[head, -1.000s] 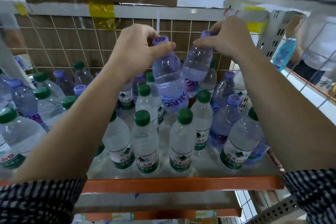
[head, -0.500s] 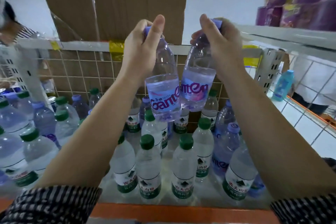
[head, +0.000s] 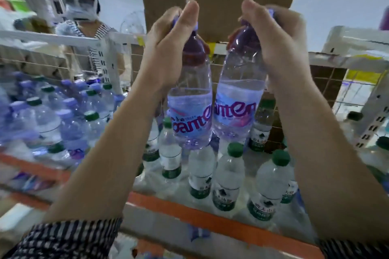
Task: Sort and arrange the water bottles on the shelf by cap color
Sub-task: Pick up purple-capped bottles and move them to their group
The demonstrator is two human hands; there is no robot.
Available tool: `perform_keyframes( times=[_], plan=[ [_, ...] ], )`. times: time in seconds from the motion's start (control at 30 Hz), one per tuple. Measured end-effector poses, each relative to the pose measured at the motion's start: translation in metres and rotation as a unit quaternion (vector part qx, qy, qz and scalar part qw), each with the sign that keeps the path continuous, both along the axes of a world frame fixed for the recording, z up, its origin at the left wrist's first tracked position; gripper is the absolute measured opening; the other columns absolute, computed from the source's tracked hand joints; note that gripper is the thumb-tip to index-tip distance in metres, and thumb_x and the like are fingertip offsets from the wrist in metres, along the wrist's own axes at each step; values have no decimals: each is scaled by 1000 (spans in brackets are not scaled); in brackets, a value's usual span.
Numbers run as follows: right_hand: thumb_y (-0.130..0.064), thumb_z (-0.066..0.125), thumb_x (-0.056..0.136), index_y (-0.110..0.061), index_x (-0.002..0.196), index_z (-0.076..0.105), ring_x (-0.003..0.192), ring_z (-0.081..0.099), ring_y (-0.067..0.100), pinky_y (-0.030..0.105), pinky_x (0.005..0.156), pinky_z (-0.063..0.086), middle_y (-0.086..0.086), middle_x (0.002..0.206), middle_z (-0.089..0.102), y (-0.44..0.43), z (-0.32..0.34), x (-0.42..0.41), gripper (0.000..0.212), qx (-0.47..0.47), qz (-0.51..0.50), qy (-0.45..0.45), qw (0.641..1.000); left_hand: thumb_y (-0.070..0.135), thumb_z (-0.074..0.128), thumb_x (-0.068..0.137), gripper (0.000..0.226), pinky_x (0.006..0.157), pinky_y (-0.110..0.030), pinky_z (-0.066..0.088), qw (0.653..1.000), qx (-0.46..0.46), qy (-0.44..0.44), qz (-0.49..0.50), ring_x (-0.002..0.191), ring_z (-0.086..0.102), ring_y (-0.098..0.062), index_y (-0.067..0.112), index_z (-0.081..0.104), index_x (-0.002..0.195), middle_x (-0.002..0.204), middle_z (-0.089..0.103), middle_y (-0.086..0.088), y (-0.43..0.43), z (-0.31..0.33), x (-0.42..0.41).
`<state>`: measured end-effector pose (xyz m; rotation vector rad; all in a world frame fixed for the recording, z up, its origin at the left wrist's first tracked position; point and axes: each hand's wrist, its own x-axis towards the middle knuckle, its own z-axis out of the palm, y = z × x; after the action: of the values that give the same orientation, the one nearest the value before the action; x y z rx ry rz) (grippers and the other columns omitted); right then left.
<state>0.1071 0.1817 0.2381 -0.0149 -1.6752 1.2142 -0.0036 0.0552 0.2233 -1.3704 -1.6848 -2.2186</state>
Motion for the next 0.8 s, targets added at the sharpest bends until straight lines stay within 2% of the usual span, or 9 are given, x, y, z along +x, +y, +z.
perform_keyframes(
  times=[0.1, 0.2, 0.3, 0.4, 0.47, 0.57, 0.63, 0.73, 0.8],
  plan=[
    [-29, 65, 90, 5, 79, 64, 51, 62, 14, 24, 51, 49, 4, 58, 62, -43, -20, -26, 35, -19, 50, -14, 998, 53, 55, 88, 37, 66, -39, 56, 1000, -7, 13, 23, 65, 64, -24, 18, 55, 77, 72, 61, -12, -49, -16, -18],
    [-25, 64, 90, -10, 68, 62, 49, 59, 18, 29, 52, 50, 8, 57, 58, -94, -53, -55, 27, -55, 111, -30, 992, 54, 53, 87, 46, 65, -40, 58, 999, -13, 10, 44, 66, 63, -29, 8, 56, 82, 71, 61, -17, -104, -40, -41],
    [-24, 61, 92, -7, 77, 61, 55, 63, 15, 28, 57, 52, 3, 60, 63, -149, -84, -91, 23, -43, 116, -58, 991, 58, 54, 87, 55, 77, -64, 52, 996, -41, 8, 77, 76, 62, -47, 3, 50, 80, 82, 60, -33, -164, -66, -71],
    [-29, 59, 92, -13, 81, 61, 60, 64, 7, 22, 60, 50, -8, 62, 66, -204, -111, -128, 19, -51, 117, -73, 989, 68, 54, 85, 64, 78, -69, 47, 992, -73, -10, 98, 78, 57, -53, 5, 47, 81, 80, 51, -38, -226, -91, -100],
    [-34, 58, 91, -16, 82, 60, 62, 62, 8, 24, 60, 48, -9, 63, 66, -239, -128, -153, 21, -55, 126, -86, 987, 69, 53, 85, 56, 74, -69, 45, 989, -87, -16, 120, 75, 55, -53, 15, 46, 75, 76, 48, -37, -263, -107, -119],
    [-40, 57, 89, -16, 83, 58, 63, 56, 12, 39, 61, 45, -12, 64, 62, -285, -154, -188, 25, -47, 140, -114, 982, 67, 52, 88, 42, 68, -63, 47, 981, -103, -29, 161, 70, 60, -46, 27, 47, 74, 69, 57, -26, -314, -132, -144],
    [-43, 56, 89, -22, 81, 56, 61, 52, 13, 35, 60, 43, -9, 65, 59, -312, -171, -210, 22, -52, 150, -135, 978, 64, 51, 90, 40, 65, -56, 49, 976, -110, -37, 185, 67, 62, -41, 27, 49, 75, 67, 61, -17, -343, -150, -161],
    [-40, 56, 90, -18, 84, 55, 60, 55, 15, 25, 56, 45, 14, 69, 61, -344, -193, -245, 22, -70, 189, -162, 966, 67, 49, 89, 40, 67, -63, 46, 962, -124, -61, 236, 66, 57, -41, 29, 48, 74, 70, 57, -21, -380, -177, -187],
    [-38, 56, 90, -13, 87, 55, 58, 57, 15, 24, 54, 46, 19, 71, 63, -361, -204, -270, 25, -88, 215, -178, 956, 67, 47, 90, 35, 67, -62, 45, 949, -141, -71, 274, 65, 57, -36, 35, 48, 74, 66, 60, -8, -398, -193, -205]
  ],
)
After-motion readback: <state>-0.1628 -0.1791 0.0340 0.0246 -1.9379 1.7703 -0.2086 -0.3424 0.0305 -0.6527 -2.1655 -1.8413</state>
